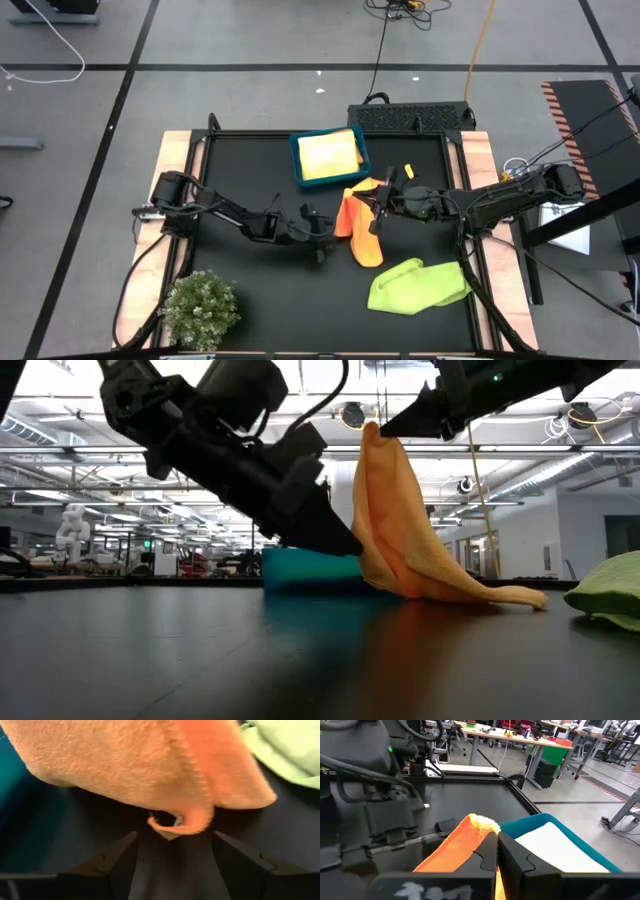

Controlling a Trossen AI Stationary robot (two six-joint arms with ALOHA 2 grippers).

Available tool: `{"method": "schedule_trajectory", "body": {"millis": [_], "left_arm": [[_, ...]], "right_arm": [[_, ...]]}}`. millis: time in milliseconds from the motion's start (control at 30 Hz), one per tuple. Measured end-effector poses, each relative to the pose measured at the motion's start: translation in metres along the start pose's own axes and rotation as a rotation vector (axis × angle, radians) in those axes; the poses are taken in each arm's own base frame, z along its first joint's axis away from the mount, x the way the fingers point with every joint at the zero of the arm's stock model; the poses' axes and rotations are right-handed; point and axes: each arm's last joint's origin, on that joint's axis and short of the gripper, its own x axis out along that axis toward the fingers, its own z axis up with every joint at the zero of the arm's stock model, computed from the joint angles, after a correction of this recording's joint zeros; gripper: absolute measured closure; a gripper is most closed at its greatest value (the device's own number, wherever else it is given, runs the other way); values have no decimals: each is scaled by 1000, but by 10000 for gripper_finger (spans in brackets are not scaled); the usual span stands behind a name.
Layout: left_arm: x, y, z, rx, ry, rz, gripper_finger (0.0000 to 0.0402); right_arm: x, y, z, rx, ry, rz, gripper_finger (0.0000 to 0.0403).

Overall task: Fold microfiber towels
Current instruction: Fold the orange microfiber towel

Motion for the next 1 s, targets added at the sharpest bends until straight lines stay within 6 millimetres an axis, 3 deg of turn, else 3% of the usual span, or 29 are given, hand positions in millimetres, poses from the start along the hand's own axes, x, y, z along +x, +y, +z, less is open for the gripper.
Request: {"method": "schedule_trajectory", "body": {"millis": [200,667,833,1000], "left_arm": [[5,0,-3,96,-13,2,145],[3,-12,-4,300,-41,-75,244],[2,-15,-8,341,-13,-100,301],[3,-14,-6,299,-29,-80,386]], "right_arm": [[0,0,0,0,0,1,403],[0,0,1,4,-8,1,403],[0,0,1,9,-8,1,403],[0,0,1,20,-8,1,403]]}}
